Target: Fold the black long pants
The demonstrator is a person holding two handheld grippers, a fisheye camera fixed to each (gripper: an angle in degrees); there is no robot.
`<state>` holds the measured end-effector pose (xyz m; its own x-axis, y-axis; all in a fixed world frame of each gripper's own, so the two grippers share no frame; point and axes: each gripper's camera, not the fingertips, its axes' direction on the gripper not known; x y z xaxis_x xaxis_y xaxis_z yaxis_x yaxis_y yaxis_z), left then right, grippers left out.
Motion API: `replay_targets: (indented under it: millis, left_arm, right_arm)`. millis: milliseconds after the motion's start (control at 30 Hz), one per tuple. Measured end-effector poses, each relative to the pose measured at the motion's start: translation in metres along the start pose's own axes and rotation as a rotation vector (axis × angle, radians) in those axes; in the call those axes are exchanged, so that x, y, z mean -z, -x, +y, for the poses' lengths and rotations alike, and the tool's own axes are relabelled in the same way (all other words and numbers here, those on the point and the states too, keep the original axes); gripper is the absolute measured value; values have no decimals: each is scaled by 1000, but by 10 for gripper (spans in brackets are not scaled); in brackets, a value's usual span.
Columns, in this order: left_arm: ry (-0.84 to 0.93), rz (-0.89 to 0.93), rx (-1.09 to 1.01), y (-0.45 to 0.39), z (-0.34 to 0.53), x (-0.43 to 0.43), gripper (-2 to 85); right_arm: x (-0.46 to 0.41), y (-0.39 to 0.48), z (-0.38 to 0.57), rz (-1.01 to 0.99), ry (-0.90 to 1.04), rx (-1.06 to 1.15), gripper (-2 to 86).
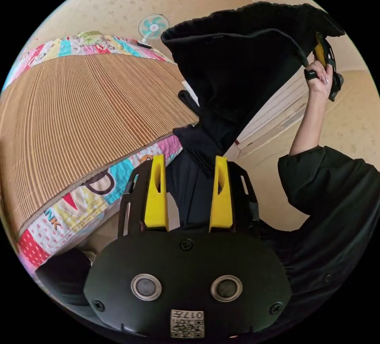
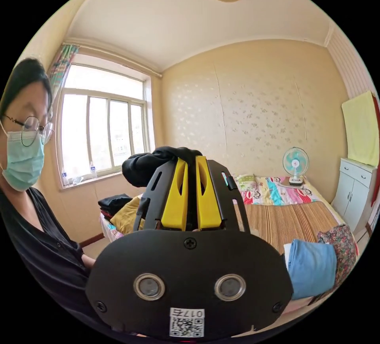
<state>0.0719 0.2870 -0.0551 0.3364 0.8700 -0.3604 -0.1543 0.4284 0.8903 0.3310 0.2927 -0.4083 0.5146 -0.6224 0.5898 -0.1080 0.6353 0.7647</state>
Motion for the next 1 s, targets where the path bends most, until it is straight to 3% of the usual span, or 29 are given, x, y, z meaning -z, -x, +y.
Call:
replay_targets:
  millis: [133,233,300,367,567,633,733,800,867,933,1000]
  left_arm:
    - [-170,170,-54,-8,-49,49,199]
    - [-284,351,-255,-55,-89,99,198]
    - [-422,438,-460,-101,-89,151,75]
    - [-510,415,-484,-119,-80,186,20]
    - [-808,270,-351,-96,-65,303,2]
    - [-743,111,-285,-88,-119,327,3]
    - [-562,-177,-360,-68,-299,348,12]
    - [-427,-202,-50,8,-451,360,51]
    - [-354,-265,197,69,-503,361,98]
    - [-269,-434,255,103,-509,346,118]
    - [-153,-514,223,140,-474,293,124]
  right_arm:
    - [37,25,-33,-192,-101,24,39]
    - [60,36,-49,-226,-155,43,37]
    - [72,36,-49,-191,-187,-7,35]
    - [79,29,-41,-205,-210,-70,34]
    - [70,2,0,-345,-259,-171,33]
    - [42,-8,-6,-265,-246,-165,32]
    - [-61,-57,-70,2,-121,-184,33]
    - [-183,-125,-137,243,2,-154,35]
    - [-264,-180,-162,343,186,-215,37]
    - [-314,-209,-155,437,356,-288,36]
    - [-348,-205,-120,447,457,-201,36]
